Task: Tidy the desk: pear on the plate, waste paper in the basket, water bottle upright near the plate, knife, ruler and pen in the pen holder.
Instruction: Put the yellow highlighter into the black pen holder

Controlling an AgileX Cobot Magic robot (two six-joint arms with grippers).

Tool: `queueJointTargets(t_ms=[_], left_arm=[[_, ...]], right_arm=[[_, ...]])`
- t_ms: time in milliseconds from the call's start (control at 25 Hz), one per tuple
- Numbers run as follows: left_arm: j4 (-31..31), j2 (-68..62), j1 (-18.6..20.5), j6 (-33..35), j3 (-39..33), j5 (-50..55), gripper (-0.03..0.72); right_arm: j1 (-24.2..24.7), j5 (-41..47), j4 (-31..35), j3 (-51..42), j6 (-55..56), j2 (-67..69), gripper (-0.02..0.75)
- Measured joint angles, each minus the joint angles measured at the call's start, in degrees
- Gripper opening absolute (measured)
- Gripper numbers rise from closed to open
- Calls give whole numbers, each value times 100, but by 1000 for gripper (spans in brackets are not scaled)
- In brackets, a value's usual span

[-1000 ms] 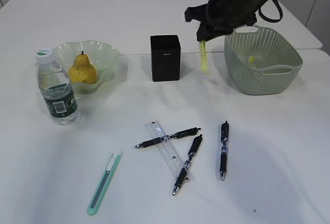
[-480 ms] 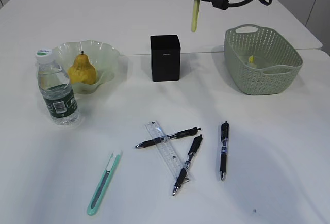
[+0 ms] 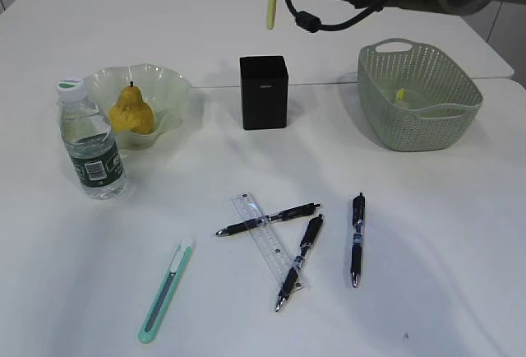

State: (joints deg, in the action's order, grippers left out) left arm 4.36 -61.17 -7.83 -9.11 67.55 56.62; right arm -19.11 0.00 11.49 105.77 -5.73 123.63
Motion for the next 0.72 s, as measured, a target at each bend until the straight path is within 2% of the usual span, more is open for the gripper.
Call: queueJointTargets(t_ms=[720], left_arm=[[0,0,0,0,0,0,527]], right_arm=[[-34,-1001,-682,0,-24,795,127]])
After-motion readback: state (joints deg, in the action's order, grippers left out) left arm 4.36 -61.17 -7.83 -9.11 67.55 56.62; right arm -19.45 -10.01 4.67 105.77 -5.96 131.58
